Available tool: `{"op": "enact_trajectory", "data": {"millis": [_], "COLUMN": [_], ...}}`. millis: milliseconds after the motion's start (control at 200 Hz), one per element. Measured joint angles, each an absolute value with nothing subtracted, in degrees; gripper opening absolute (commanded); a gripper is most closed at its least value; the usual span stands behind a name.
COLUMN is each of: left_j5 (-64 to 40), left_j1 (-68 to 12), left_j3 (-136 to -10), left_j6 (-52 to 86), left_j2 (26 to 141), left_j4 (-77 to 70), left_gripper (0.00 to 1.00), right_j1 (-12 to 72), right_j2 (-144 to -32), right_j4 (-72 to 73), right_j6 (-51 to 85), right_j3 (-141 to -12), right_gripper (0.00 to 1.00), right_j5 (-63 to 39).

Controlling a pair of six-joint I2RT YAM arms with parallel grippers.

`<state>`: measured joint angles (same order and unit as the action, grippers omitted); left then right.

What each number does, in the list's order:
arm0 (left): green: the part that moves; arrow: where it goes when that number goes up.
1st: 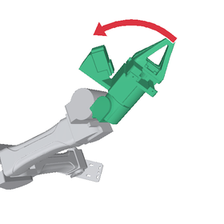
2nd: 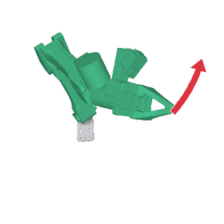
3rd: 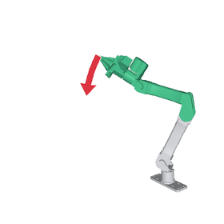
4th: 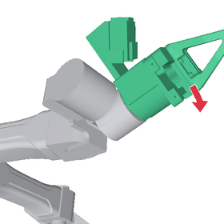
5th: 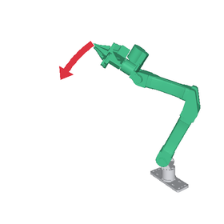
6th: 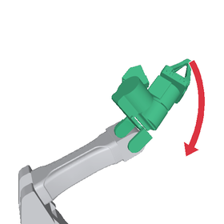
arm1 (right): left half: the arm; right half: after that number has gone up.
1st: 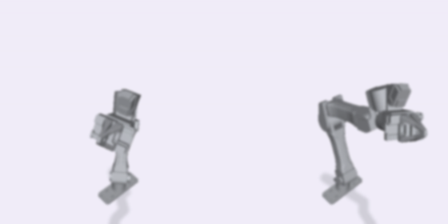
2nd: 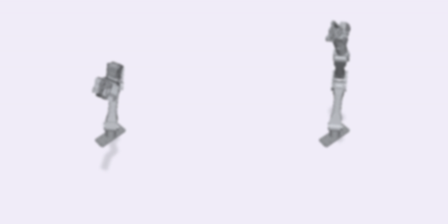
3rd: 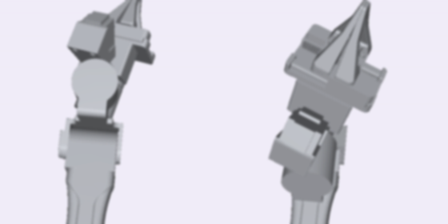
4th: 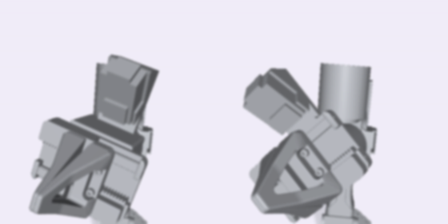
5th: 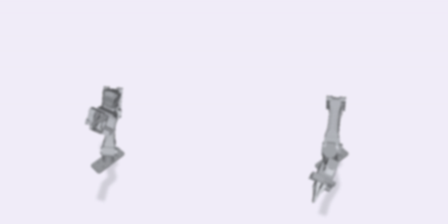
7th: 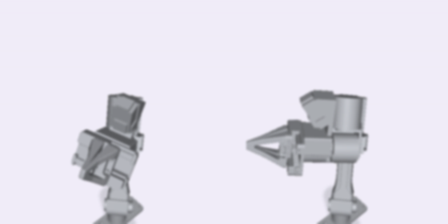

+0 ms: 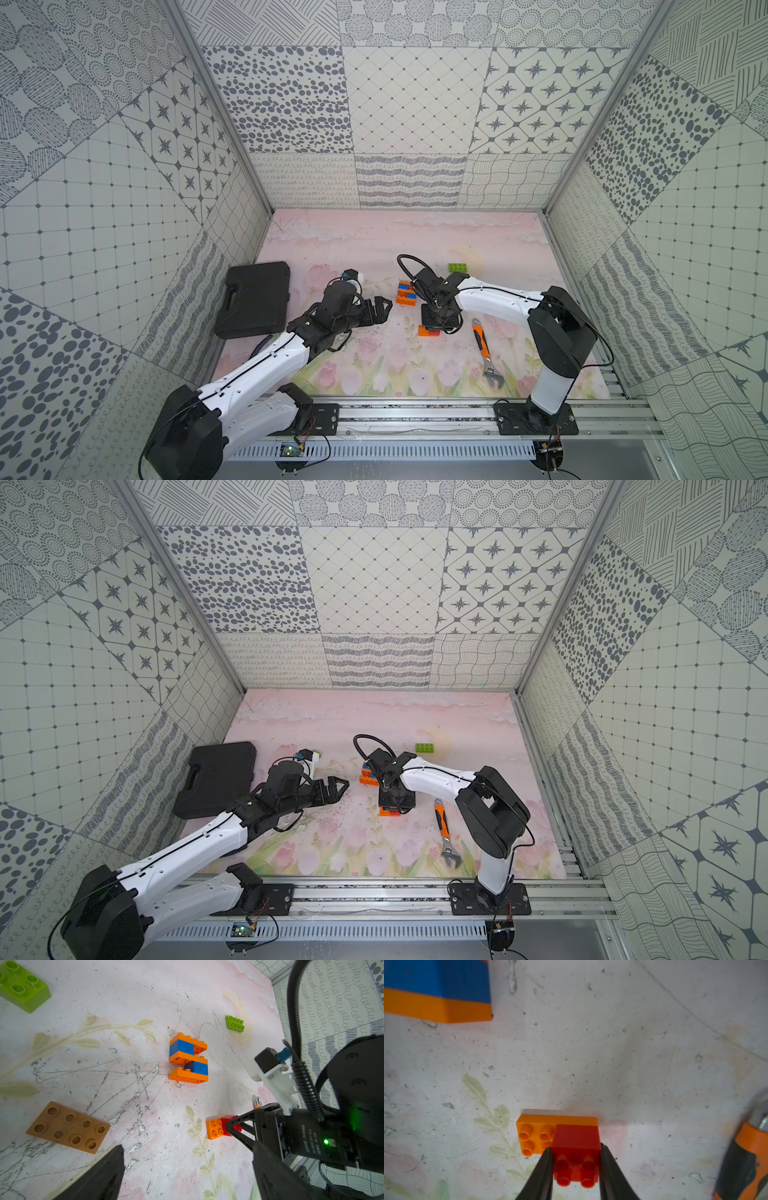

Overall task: Assemble the number 5 with lego
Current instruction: Assemble the lego brick with the lego brick.

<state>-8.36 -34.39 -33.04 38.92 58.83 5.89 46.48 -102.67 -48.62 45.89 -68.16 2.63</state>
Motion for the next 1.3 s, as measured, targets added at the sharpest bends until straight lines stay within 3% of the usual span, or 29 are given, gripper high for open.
{"op": "enact_trajectory", "data": {"millis": [365,1301], "left_j5": [-8.3,-8.6], "left_j1": [-34.4,-34.4], "left_j3": [-35.7,-40.1], "left_j6": [38.8,38.7], "left_j2": [60.3,63.6], "left_j4": [6.2,7.0], "left_gripper": [0.99,0.99], "right_j1": [40.7,36.1], "right_j2": [-101.3,-103.2], "right_j4": [-44.8,-45.9], "right_j6": [42.6,37.0], "right_j3": [-66.2,-69.2], "right_gripper": [0.28,0.27], "right_j5": [4.0,2.4]}}
